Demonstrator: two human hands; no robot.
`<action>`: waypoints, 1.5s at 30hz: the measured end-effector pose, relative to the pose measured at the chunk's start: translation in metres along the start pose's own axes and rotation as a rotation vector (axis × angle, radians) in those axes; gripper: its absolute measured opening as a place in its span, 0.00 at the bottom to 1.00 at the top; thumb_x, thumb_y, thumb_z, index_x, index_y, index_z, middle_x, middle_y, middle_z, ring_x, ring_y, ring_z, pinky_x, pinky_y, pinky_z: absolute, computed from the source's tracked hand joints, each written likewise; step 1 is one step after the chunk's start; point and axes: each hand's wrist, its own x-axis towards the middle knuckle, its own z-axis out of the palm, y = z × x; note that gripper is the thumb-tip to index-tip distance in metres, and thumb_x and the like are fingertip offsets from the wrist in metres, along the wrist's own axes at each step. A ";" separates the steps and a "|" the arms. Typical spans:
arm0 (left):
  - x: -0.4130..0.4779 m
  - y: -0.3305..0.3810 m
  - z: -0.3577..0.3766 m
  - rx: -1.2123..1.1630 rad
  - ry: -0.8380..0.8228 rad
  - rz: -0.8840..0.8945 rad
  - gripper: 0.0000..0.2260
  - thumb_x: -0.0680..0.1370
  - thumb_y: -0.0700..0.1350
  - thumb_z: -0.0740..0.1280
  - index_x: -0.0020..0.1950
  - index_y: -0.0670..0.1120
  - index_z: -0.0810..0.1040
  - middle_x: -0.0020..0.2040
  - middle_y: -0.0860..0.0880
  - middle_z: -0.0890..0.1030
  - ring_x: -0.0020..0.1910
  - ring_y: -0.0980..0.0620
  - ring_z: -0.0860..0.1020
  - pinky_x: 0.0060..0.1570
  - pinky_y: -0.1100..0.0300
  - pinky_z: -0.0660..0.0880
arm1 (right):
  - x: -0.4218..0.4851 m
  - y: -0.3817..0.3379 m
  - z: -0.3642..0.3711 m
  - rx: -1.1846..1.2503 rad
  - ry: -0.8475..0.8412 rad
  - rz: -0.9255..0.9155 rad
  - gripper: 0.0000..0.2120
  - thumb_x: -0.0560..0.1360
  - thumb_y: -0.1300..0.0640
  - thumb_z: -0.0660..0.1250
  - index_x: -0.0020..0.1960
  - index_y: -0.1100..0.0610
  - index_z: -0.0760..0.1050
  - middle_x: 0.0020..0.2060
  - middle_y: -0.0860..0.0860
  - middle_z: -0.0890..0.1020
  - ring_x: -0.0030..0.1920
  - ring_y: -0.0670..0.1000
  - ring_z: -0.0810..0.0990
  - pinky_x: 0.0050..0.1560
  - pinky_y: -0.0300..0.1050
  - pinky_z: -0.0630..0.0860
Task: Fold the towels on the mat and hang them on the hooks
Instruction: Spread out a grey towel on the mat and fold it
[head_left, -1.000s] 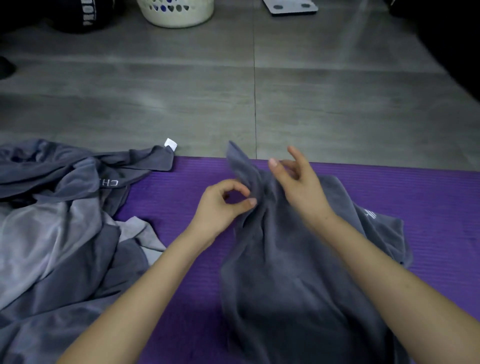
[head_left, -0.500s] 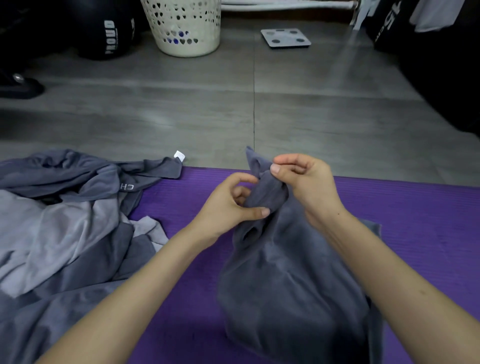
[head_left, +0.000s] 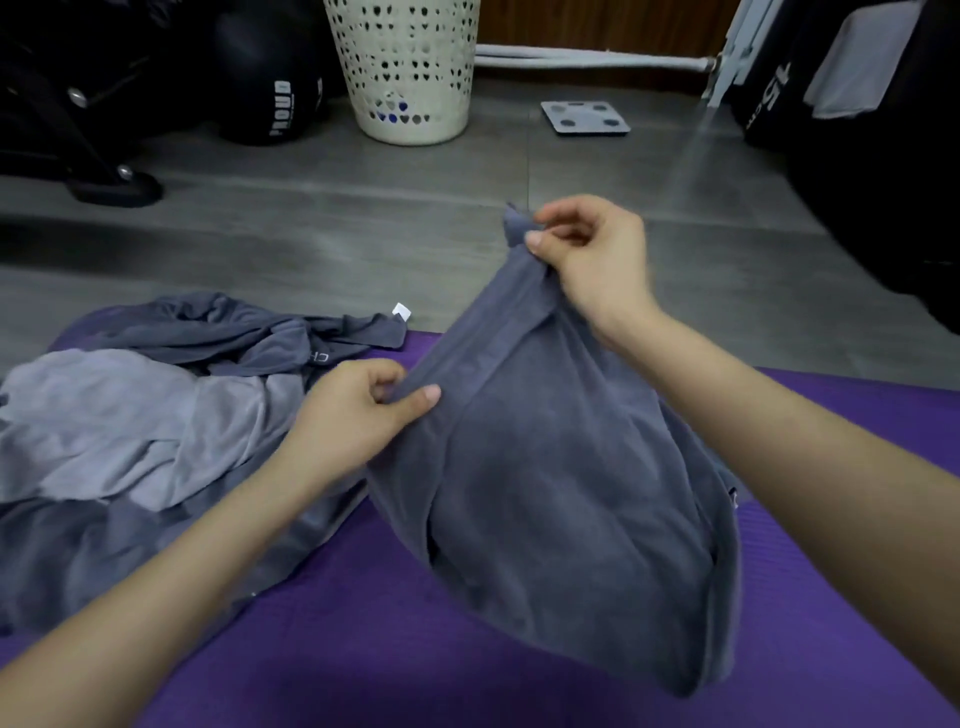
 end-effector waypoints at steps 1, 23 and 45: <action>-0.004 -0.003 -0.007 0.145 0.077 -0.006 0.20 0.72 0.57 0.69 0.32 0.42 0.71 0.28 0.44 0.75 0.31 0.44 0.74 0.33 0.53 0.68 | 0.004 0.002 0.019 -0.052 -0.024 -0.021 0.13 0.68 0.66 0.72 0.38 0.48 0.76 0.32 0.45 0.79 0.36 0.44 0.77 0.49 0.46 0.78; 0.048 -0.020 0.113 0.585 -0.293 0.395 0.08 0.77 0.46 0.62 0.51 0.43 0.77 0.51 0.42 0.79 0.52 0.43 0.76 0.50 0.54 0.71 | -0.130 0.206 -0.203 -0.471 0.240 0.808 0.19 0.74 0.55 0.69 0.60 0.66 0.74 0.43 0.56 0.76 0.32 0.45 0.69 0.24 0.27 0.66; 0.115 0.134 0.313 0.619 -0.410 0.386 0.03 0.75 0.43 0.67 0.44 0.46 0.80 0.46 0.47 0.82 0.46 0.45 0.78 0.50 0.53 0.74 | -0.208 0.272 -0.354 -0.932 0.149 0.839 0.14 0.70 0.44 0.70 0.50 0.51 0.82 0.52 0.55 0.81 0.54 0.60 0.76 0.52 0.52 0.64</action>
